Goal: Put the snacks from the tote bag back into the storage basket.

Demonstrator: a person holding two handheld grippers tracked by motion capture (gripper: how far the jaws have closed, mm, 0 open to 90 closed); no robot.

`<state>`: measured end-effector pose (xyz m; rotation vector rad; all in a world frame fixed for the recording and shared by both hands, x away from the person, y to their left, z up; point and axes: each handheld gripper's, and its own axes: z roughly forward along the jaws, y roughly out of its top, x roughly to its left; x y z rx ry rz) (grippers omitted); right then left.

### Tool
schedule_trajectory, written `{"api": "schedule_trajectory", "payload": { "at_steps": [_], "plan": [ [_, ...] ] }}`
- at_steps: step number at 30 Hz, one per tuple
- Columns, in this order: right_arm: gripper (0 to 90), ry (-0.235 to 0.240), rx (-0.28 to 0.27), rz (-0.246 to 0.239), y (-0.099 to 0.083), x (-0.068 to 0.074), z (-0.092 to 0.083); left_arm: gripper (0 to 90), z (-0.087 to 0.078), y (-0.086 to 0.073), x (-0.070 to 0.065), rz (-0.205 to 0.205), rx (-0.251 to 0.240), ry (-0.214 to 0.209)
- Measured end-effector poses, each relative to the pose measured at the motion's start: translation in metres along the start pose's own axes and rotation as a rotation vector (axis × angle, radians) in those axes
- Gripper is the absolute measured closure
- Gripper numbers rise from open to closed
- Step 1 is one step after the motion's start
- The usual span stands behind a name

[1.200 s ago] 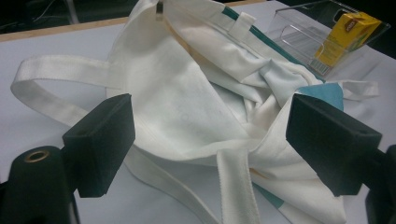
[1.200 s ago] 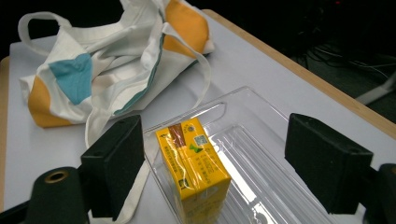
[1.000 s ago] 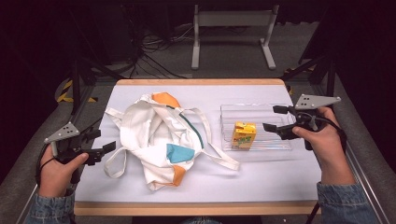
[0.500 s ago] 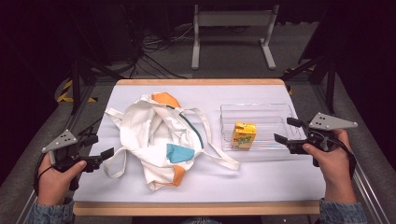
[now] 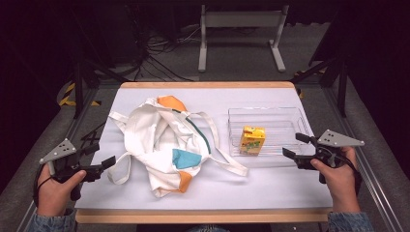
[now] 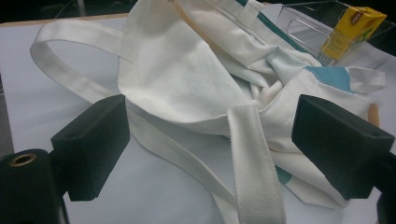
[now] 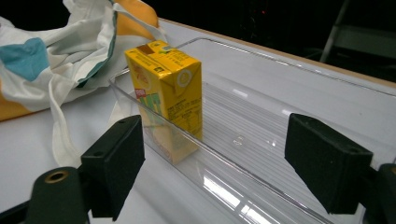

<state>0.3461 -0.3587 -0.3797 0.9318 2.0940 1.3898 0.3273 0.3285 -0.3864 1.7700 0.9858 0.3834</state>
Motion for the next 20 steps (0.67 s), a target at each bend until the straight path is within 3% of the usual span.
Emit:
{"api": "schedule_trajectory", "payload": {
  "at_steps": [3, 5, 12, 20],
  "plan": [
    [20.9, 0.0, -0.06, -0.007, -0.008, 0.003, 0.002, 11.9, 0.004, -0.004, 0.003, 0.004, -0.011, -0.004],
    [20.9, -0.003, -0.069, -0.001, -0.01, 0.004, 0.002, 11.6, 0.005, -0.005, 0.003, 0.002, -0.008, -0.004],
    [20.0, -0.062, 0.03, -0.001, -0.02, 0.004, 0.009, 10.2, 0.01, -0.007, 0.004, -0.011, 0.028, -0.009],
    [19.3, -0.079, 0.035, 0.004, -0.018, 0.004, 0.006, 9.3, 0.012, -0.009, 0.007, -0.019, 0.055, -0.001]
  ]
}}
